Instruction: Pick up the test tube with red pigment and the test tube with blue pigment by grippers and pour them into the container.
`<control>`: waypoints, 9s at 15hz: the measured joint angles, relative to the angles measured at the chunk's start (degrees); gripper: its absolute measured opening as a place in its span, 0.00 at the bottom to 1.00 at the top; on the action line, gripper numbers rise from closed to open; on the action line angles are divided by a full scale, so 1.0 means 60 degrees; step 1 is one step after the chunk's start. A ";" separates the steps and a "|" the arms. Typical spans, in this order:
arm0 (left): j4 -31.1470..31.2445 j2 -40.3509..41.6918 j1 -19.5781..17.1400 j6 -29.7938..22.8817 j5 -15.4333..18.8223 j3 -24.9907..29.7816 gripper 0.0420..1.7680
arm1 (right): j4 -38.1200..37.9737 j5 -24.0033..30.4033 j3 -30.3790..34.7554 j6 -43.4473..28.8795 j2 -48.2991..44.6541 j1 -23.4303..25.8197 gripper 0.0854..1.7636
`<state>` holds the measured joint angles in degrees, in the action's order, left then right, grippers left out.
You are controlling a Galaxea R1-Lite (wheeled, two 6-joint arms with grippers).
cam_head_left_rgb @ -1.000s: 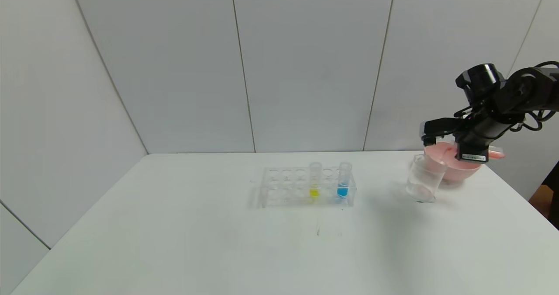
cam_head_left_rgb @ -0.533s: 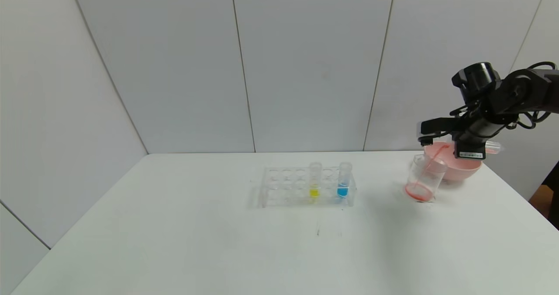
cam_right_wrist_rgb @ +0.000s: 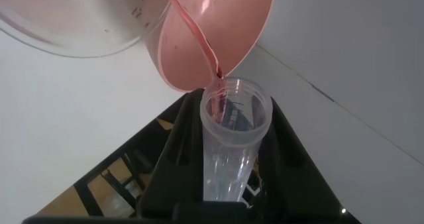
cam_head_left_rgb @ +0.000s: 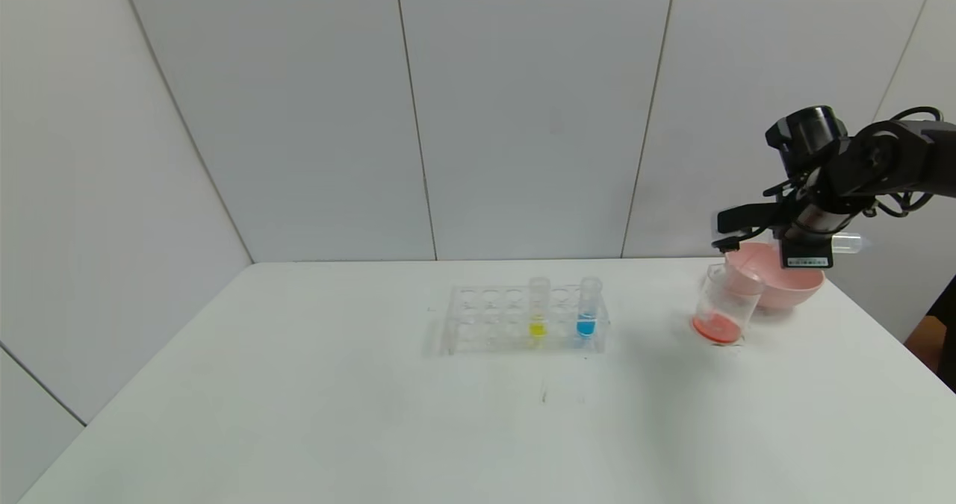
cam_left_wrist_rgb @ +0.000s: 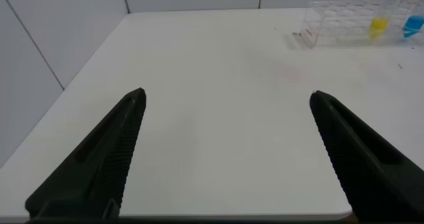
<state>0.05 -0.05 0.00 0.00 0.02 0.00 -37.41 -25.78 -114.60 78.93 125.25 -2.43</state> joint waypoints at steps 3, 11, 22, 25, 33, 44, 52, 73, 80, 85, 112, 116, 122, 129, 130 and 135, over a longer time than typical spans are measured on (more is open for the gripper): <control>0.0000 0.0000 0.0000 0.0000 -0.0004 0.0000 1.00 | 0.0000 -0.0400 0.0000 0.0356 -0.0014 -0.0114 0.26; 0.0000 0.0000 0.0000 0.0000 -0.0004 0.0000 1.00 | 0.0047 -0.0049 0.0000 0.0154 -0.0252 -0.0095 0.26; 0.0000 0.0000 0.0000 0.0000 -0.0004 0.0000 1.00 | 0.0953 0.6008 0.0683 -0.6888 -0.1308 0.0758 0.26; -0.0004 0.0000 0.0000 0.0000 -0.0004 0.0000 1.00 | 0.3623 0.6240 0.2269 -0.8550 -0.1971 0.0894 0.26; 0.0000 0.0000 0.0000 0.0000 -0.0004 0.0000 1.00 | 1.0864 0.6254 0.7406 -1.2418 -0.3552 0.1317 0.26; 0.0004 0.0000 0.0000 0.0000 -0.0004 0.0000 1.00 | 1.3347 0.6303 1.0327 -1.2550 -0.3615 0.2164 0.26; -0.0004 0.0000 0.0000 0.0000 -0.0004 0.0000 1.00 | 1.4342 0.5650 0.7814 -1.2568 -0.0868 0.2416 0.26; 0.0000 0.0000 0.0000 0.0000 -0.0004 0.0000 1.00 | 1.4915 0.5364 0.9407 -1.3115 -0.1447 0.1865 0.86; 0.0004 0.0000 0.0000 0.0000 -0.0004 0.0000 1.00 | 1.6016 0.3403 1.3469 -1.3779 -0.3836 -0.0951 0.93; 0.0000 0.0000 0.0000 0.0000 -0.0004 0.0000 1.00 | 1.6057 0.0882 1.4655 -1.4381 -0.4740 -0.3462 0.95; 0.0000 0.0000 0.0000 0.0000 -0.0004 0.0000 1.00 | 1.6608 -0.0744 1.0703 -1.4344 -0.0270 -0.5701 0.96; -0.0004 0.0000 0.0000 0.0000 -0.0004 0.0000 1.00 | 1.5929 -0.0473 0.9602 -1.4336 0.0161 -0.5400 0.96; 0.0000 0.0000 0.0000 0.0000 -0.0004 0.0000 1.00 | 1.5791 -0.0461 0.9086 -1.4340 0.0587 -0.5268 0.97; 0.0004 0.0000 0.0000 0.0000 -0.0004 0.0000 1.00 | 1.5882 -0.0451 0.9078 -1.4340 0.0740 -0.5276 0.77; 0.0000 0.0000 0.0000 0.0000 -0.0004 0.0000 1.00 | 1.5892 -0.0455 0.9090 -1.4340 0.0744 -0.5276 0.67; 0.0000 0.0000 0.0000 0.0000 -0.0004 0.0000 1.00 | 1.5929 -0.0510 0.9188 -1.4340 0.0677 -0.5333 0.25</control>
<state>0.05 -0.05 0.00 0.00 0.00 0.00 58.16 -28.84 -59.48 -7.11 129.31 -34.43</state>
